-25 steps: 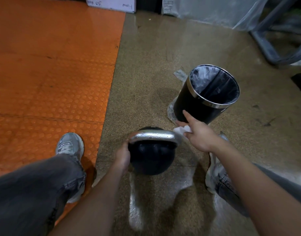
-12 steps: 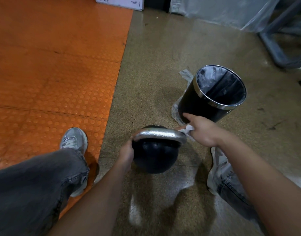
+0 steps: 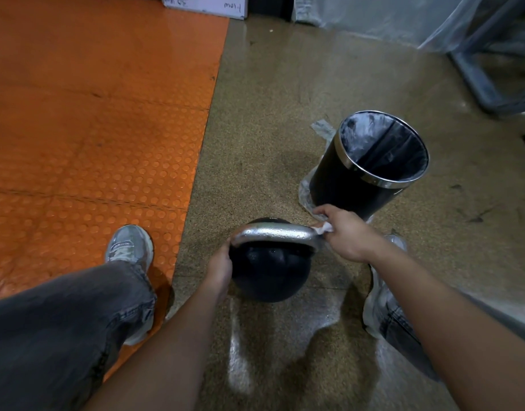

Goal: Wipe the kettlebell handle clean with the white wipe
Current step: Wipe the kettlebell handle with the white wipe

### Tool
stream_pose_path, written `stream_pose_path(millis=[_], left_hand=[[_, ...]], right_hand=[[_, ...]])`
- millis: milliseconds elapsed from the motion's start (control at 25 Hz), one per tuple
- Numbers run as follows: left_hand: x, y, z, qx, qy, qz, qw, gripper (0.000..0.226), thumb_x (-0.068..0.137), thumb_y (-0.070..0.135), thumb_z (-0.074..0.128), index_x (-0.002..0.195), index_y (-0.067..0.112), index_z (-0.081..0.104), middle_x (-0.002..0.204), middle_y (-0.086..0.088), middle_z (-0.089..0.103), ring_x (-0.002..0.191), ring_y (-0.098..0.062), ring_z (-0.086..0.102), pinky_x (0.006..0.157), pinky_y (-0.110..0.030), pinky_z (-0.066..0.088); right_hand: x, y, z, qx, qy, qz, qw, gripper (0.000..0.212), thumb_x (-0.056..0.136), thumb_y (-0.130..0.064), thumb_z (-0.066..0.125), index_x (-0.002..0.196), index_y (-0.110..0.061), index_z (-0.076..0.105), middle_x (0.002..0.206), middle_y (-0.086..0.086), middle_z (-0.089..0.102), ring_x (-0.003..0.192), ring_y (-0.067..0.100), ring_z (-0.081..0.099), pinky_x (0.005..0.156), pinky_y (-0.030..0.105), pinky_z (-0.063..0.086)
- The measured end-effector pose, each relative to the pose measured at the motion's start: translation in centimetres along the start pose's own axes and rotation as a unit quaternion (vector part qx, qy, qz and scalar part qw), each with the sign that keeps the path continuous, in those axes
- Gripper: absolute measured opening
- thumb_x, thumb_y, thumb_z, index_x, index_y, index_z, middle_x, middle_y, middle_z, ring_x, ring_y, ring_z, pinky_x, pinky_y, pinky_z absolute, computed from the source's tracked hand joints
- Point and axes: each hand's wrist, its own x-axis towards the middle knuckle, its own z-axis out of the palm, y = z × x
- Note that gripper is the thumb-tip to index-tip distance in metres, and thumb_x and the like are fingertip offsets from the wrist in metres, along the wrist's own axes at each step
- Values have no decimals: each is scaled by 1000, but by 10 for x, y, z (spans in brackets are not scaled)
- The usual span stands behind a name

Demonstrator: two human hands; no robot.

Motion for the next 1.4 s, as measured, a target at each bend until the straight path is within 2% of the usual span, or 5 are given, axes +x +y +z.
stream_pose_path(millis=[520, 720, 920, 1160, 1400], left_hand=[[3, -1, 0, -4, -11, 3, 1000, 32, 101, 40, 45, 87, 25, 68, 112, -10, 69, 110, -26, 61, 103, -45, 47], [5, -4, -1, 17, -17, 10, 1000, 35, 100, 50, 42, 92, 27, 68, 115, -6, 69, 113, -24, 59, 104, -43, 46], [7, -5, -3, 30, -19, 7, 999, 38, 99, 53, 42, 99, 24, 68, 113, -7, 69, 109, -24, 59, 104, -43, 45], [11, -9, -5, 25, -25, 9, 999, 43, 96, 58, 43, 107, 25, 69, 121, -9, 68, 116, -26, 59, 107, -50, 43], [14, -11, -5, 19, -24, 7, 999, 37, 99, 52, 43, 95, 26, 69, 117, -9, 69, 113, -26, 60, 104, -49, 46]], right_hand=[[1, 1, -4, -12, 13, -11, 1000, 75, 94, -2, 55, 161, -24, 28, 147, 5, 58, 134, 27, 55, 107, 38, 49], [4, -4, -1, 6, 0, -11, 1000, 80, 93, 1, 53, 162, -27, 24, 139, 2, 64, 131, 27, 56, 107, 39, 49], [-4, 2, 0, -13, 12, 15, 1000, 78, 97, -4, 54, 163, -28, 21, 155, 9, 50, 140, 32, 48, 112, 42, 45], [-1, 3, -6, -5, 9, 8, 1000, 77, 96, -8, 56, 163, -27, 22, 145, 6, 59, 133, 30, 54, 109, 43, 48], [1, -4, -2, 3, -3, 10, 1000, 82, 92, 2, 49, 163, -29, 21, 146, 4, 59, 137, 29, 52, 113, 43, 45]])
